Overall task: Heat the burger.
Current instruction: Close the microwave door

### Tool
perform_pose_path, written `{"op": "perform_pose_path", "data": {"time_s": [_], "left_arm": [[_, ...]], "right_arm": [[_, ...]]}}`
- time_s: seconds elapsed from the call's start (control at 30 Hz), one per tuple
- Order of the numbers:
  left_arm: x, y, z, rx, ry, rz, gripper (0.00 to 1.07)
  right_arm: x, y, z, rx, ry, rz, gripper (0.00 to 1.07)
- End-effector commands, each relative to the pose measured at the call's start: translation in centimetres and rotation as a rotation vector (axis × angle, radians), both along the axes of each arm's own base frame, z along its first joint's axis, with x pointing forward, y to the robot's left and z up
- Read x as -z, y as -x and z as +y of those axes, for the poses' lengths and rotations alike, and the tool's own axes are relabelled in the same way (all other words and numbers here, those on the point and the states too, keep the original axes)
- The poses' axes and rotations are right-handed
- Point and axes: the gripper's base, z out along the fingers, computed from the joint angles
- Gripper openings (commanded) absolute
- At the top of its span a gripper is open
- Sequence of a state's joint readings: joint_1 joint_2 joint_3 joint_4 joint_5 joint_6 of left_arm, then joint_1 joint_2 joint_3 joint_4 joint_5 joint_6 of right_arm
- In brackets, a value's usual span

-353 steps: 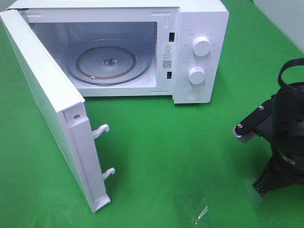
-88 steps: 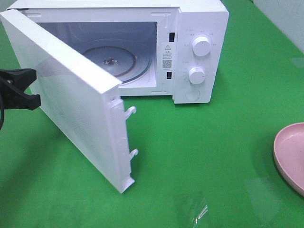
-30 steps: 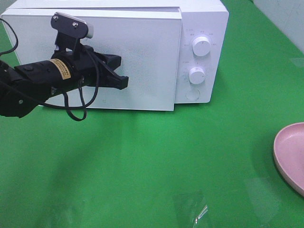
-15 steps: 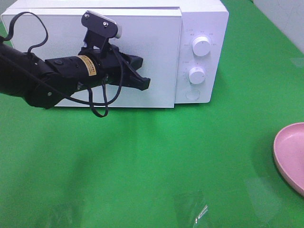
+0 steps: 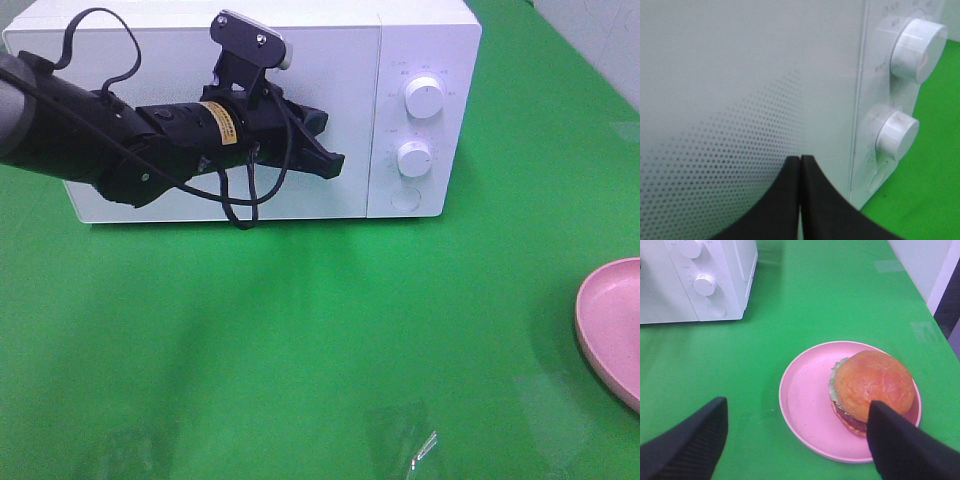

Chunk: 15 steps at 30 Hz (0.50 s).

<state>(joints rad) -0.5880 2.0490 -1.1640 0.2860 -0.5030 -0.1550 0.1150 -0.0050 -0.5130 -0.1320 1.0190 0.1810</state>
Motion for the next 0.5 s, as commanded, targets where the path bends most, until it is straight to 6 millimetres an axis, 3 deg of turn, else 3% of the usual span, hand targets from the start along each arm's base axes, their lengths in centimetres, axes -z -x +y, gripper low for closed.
{"op": "perform_pose_path", "data": {"time_s": [0.03,0.4,0.43,0.47,0.5], "left_arm": [[-1.4,-1.7,1.0,-0.093,0.085,-0.006,0.00],[-2.0,0.5,-1.1,-0.040,0.025,0.066,0.04],[-2.0,1.2,-1.7,-0.024,0.004,0.084,0.18],[-2.0,1.2,-1.7,-0.024,0.004,0.084,0.18],[-2.0,1.9,-2.4,-0.009,-0.021,0.106,0.39]], "right_arm": [[-0.1,0.4,0.0,0.004,-0.002,-0.033,0.75],[-0.1,0.4,0.0,0.004,-0.002,-0.033,0.75],[-0.1,0.4,0.0,0.004,-0.002,-0.033,0.75],[-0.1,0.4,0.0,0.004,-0.002,-0.033,0.75],[-0.1,0.4,0.0,0.004,-0.002,-0.033,0.75]]}}
